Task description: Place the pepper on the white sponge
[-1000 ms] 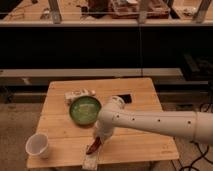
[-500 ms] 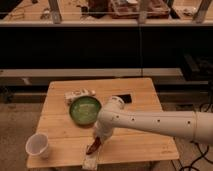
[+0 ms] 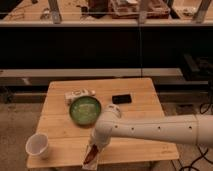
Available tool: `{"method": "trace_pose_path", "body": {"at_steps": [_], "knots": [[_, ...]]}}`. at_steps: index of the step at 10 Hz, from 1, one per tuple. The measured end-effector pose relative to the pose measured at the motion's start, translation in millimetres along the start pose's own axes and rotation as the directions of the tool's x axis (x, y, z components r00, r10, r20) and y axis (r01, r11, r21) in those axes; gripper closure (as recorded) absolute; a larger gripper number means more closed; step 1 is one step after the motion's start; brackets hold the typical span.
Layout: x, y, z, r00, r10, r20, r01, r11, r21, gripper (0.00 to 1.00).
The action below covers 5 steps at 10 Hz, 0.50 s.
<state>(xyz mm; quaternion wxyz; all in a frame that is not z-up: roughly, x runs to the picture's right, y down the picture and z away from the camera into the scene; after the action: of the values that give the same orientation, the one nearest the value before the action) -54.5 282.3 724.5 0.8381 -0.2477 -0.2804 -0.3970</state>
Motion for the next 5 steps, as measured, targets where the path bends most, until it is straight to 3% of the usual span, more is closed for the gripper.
{"method": "trace_pose_path", "body": {"at_steps": [2, 5], "knots": [[-3.6, 0.2, 2.4, 1.0, -0.011, 0.001, 0.011, 1.0, -0.005, 0.89], [-4.7, -2.9, 2.3, 1.0, -0.014, -0.003, 0.014, 1.0, -0.013, 0.57]]}}
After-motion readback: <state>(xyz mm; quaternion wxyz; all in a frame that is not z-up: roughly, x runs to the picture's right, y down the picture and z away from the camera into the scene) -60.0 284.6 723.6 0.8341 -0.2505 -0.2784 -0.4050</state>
